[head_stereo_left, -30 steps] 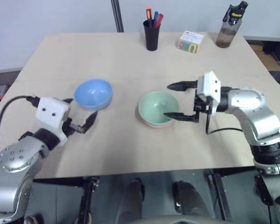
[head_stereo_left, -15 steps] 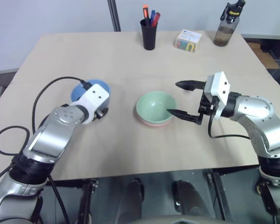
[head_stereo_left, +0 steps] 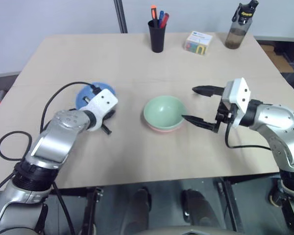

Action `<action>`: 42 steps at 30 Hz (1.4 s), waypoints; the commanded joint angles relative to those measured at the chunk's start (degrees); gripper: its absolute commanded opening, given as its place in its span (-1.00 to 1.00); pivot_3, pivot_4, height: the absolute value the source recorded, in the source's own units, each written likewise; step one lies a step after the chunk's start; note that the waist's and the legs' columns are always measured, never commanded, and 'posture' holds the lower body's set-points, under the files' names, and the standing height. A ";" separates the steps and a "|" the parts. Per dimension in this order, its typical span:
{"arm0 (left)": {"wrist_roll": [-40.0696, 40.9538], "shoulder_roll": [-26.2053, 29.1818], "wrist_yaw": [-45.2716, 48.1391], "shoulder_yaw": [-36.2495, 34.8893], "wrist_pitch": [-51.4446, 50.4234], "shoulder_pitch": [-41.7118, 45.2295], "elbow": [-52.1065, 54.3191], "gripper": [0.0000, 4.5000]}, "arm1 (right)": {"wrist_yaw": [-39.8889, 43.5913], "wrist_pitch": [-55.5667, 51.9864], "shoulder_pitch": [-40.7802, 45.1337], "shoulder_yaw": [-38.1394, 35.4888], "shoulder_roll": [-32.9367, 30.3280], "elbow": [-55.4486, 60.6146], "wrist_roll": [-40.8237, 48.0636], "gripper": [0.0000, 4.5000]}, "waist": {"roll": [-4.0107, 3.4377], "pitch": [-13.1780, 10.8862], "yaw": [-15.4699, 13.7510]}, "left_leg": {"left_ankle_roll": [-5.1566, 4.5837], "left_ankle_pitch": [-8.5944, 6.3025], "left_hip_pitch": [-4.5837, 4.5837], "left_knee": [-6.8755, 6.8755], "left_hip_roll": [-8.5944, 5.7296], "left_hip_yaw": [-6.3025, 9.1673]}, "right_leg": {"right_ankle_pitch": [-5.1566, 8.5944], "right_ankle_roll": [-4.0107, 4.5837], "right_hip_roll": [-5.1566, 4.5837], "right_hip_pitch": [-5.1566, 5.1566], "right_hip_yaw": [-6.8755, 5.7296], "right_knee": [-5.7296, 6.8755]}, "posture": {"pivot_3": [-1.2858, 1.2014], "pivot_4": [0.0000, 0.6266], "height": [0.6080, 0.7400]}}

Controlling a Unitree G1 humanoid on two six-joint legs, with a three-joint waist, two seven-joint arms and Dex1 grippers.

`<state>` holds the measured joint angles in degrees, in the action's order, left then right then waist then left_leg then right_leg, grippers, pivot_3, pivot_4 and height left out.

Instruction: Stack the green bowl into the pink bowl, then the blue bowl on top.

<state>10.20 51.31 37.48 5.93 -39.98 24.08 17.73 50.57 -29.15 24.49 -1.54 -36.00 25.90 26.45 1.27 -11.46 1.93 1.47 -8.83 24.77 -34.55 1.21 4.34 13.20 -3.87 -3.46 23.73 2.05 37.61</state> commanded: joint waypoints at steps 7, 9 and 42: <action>11.52 -2.99 19.87 -1.71 15.75 8.78 4.02 -0.95 | 4.27 4.80 -18.32 -16.68 -6.22 6.41 6.39 1.00 | 0.01 0.01 -1.38 | 0.00 0.00 -0.01 -0.14 -0.03 -0.02 | 0.23 0.02 -0.02 -0.14 -0.02 -0.08 | 0.03 -0.52 1.00; 10.92 -4.70 22.73 0.65 17.41 11.82 0.77 -0.95 | 4.61 6.45 -22.32 -19.46 -6.58 7.53 6.67 1.00 | 0.00 0.01 -1.26 | -0.01 0.00 -0.03 -0.21 -0.03 -0.03 | 0.25 -0.03 -0.01 -0.16 -0.01 -0.04 | 0.03 -0.52 1.00; 23.47 -7.78 17.05 -29.37 12.08 -23.66 7.44 0.93 | 7.07 11.74 -26.88 -18.71 -12.06 -1.78 3.08 1.00 | 0.00 0.02 -1.22 | -0.02 -0.02 -0.07 -0.52 0.03 -0.05 | 0.25 -0.02 -0.03 -0.28 0.03 0.07 | 0.03 -0.52 1.00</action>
<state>34.29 43.31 56.31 -20.97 -29.23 1.58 21.90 56.73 -18.08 -2.53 -18.99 -46.89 24.19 29.43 1.27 -11.44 0.70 1.46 -8.85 24.68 -35.07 1.23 4.26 13.45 -3.89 -3.52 23.45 2.10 37.68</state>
